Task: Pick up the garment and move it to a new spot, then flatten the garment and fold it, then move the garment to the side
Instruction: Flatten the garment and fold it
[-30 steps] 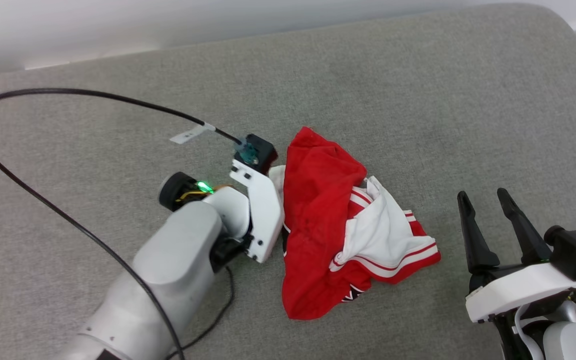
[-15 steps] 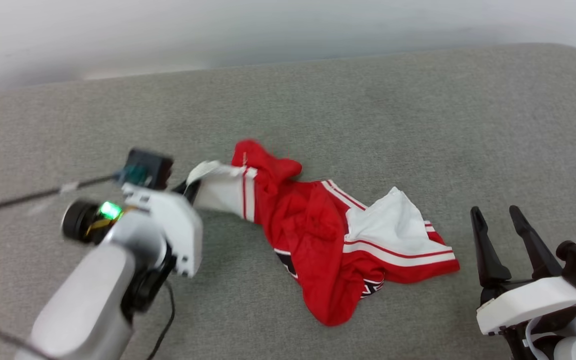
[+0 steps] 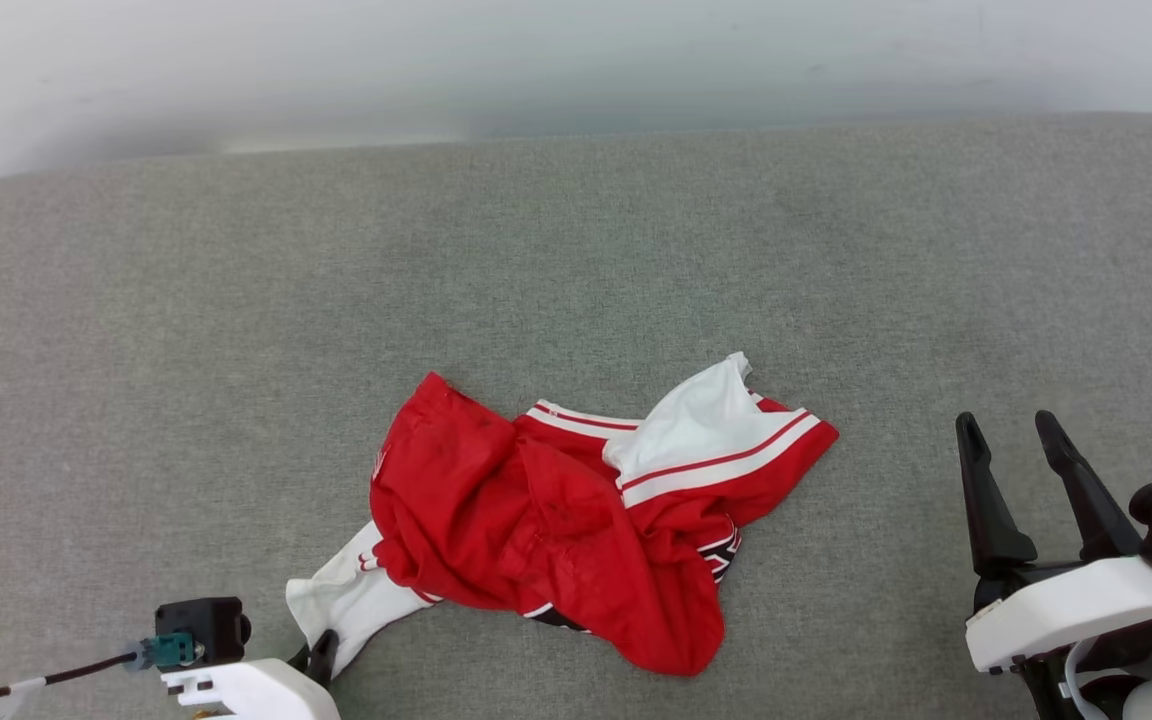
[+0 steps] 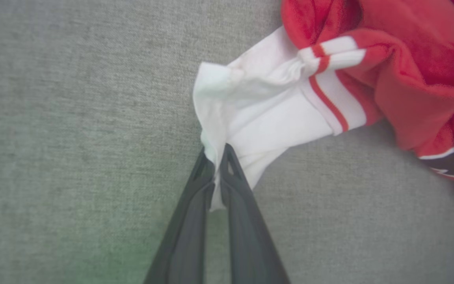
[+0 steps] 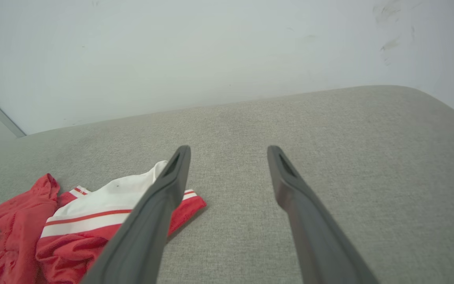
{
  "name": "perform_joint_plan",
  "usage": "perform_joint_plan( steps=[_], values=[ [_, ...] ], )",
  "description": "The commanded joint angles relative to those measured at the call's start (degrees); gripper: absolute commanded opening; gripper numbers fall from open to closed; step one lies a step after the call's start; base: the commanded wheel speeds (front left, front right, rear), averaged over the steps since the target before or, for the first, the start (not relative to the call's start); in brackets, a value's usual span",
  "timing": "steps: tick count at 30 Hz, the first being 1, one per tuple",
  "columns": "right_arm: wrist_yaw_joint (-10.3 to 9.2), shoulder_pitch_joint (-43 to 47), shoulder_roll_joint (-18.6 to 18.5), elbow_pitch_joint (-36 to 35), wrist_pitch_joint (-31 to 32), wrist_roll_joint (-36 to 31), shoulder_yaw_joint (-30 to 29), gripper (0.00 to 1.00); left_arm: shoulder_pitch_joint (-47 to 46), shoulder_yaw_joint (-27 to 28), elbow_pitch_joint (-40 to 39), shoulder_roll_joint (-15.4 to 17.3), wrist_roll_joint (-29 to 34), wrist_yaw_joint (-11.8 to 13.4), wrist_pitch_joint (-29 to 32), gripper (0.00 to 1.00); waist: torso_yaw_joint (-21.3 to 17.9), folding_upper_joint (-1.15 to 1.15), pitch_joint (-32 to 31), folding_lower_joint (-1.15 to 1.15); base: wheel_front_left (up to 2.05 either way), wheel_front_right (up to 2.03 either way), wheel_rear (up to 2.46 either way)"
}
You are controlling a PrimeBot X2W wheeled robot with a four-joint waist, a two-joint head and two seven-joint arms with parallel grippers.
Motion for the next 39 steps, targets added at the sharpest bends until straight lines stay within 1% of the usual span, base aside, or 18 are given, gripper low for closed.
perform_joint_plan(
  steps=[1, 2, 3, 4, 5, 10, 13, 16, 19, 22, 24, 28, 30, 31, 36, 37, 38, 39],
  values=[
    [-0.02, -0.3, 0.1, -0.3, 0.0, -0.5, -0.2, 1.0, 1.0, -0.1, 0.7, -0.4, -0.6, -0.2, -0.1, 0.0, 0.2, 0.0, -0.3, 0.0, 0.0, 0.0, 0.0],
    [-0.02, -0.2, 0.1, -0.4, 0.2, -0.5, -0.2, 1.0, 1.3, -0.1, 1.0, -0.9, -0.9, -0.5, -0.6, 0.0, 0.3, 0.0, -0.7, 0.0, 0.0, 0.0, 0.0],
    [-0.02, 0.0, 0.1, -0.5, 0.3, -0.5, -0.3, 1.0, 1.4, 0.0, 1.3, -1.2, -1.0, -0.7, -1.2, 0.25, 0.3, 0.0, -1.0, 0.0, 0.0, 0.0, 0.0],
    [-0.02, 0.2, 0.1, -0.5, 0.4, -0.6, -0.4, 1.0, 1.3, 0.1, 1.6, -1.4, -1.0, -0.8, -2.0, 1.0, 0.4, 0.0, -1.4, 0.0, 0.0, 0.0, 0.0],
    [-0.02, 0.5, 0.1, -0.5, 0.5, -0.7, -0.5, 1.0, 1.1, 0.2, 1.7, -1.7, -0.8, -1.1, -2.9, 1.0, 0.5, 0.0, -1.9, 0.0, 0.0, 0.0, 0.0],
    [-0.02, 1.5, 0.1, -0.9, 1.2, -0.6, -0.8, 1.0, -0.8, 1.3, 0.8, -2.6, 1.0, -0.8, -8.0, 1.0, 0.7, 0.0, -3.7, 0.0, 0.0, 0.0, 0.0],
    [-0.02, 2.0, 0.1, -1.3, 1.5, -0.5, -0.8, 1.0, -1.9, 1.4, -0.9, -2.4, 2.8, -0.4, -10.6, 1.0, 0.8, 0.0, -4.3, 0.0, 0.0, 0.0, 0.0],
    [-0.02, 2.4, 0.1, -1.6, 1.8, -0.4, -0.8, 1.0, -3.8, 0.2, -3.7, -2.0, 5.0, -0.6, -11.3, 1.0, 0.8, 0.0, -4.7, 0.0, 0.0, 0.0, 0.0],
    [-0.02, 2.5, 0.1, -1.8, 1.9, -0.3, -0.9, 1.0, -6.5, -3.0, -6.7, -1.9, 7.2, -1.8, -8.9, 1.0, 0.7, 0.0, -4.8, 0.0, 0.0, 0.0, 0.0],
    [-0.02, 2.5, 0.1, -1.9, 2.0, -0.1, -0.6, 1.0, -9.5, -7.6, -8.3, -2.0, 8.8, -3.8, -4.5, 1.0, 0.5, 0.0, -4.7, 0.0, 0.0, 0.0, 0.0],
    [-0.02, 2.4, 0.1, -1.9, 2.1, -0.1, -0.3, 1.0, -11.3, -10.3, -8.0, -2.2, 9.4, -5.2, -1.4, 1.0, 0.1, 0.0, -4.4, 0.0, 0.0, 0.0, 0.0],
    [-0.02, 1.9, 0.1, -1.8, 1.9, 0.3, 0.0, 1.0, -14.2, -14.0, -5.3, -2.2, 9.6, -7.6, 4.0, 1.0, -1.1, 0.0, -3.5, 0.0, 0.0, 0.0, 0.0],
    [-0.02, 1.7, 0.1, -1.6, 1.7, 0.4, -0.1, 1.0, -15.6, -15.0, -3.5, -2.6, 9.2, -8.6, 5.9, 1.0, -1.5, 0.0, -2.8, 0.0, 0.0, 0.0, 0.0],
    [-0.02, 1.6, 0.1, -1.5, 1.5, 0.5, 0.0, 1.0, -16.4, -15.6, -2.2, -2.3, 9.5, -9.1, 6.9, 1.0, -1.8, 0.0, -2.4, 0.0, 0.0, 0.0, 0.0],
    [-0.02, 0.7, 0.1, -0.9, 1.0, 1.0, 0.5, 1.0, -19.7, -17.8, 3.0, -3.0, 8.1, -12.3, 11.4, 1.0, -2.9, 0.0, -0.5, 0.0, 0.0, 0.0, 0.0],
    [-0.02, 0.5, 0.1, -0.6, 0.8, 1.2, 0.5, 1.0, -20.4, -18.1, 3.8, -3.2, 7.9, -12.9, 12.3, 0.89, -3.0, 0.0, -0.3, 0.0, 0.0, 0.0, 0.0],
    [-0.02, 0.2, 0.1, -0.4, 0.6, 1.2, 0.5, 1.0, -20.9, -18.5, 4.4, -3.1, 7.9, -13.5, 12.9, 0.36, -3.3, 0.0, -0.2, 0.0, 0.0, 0.0, 0.0],
    [-0.02, 0.0, 0.1, -0.3, 0.4, 1.2, 0.5, 1.0, -21.3, -18.7, 4.9, -3.1, 7.8, -14.0, 13.2, 0.0, -3.4, 0.0, -0.1, 0.0, 0.0, 0.0, 0.0]
  ],
)
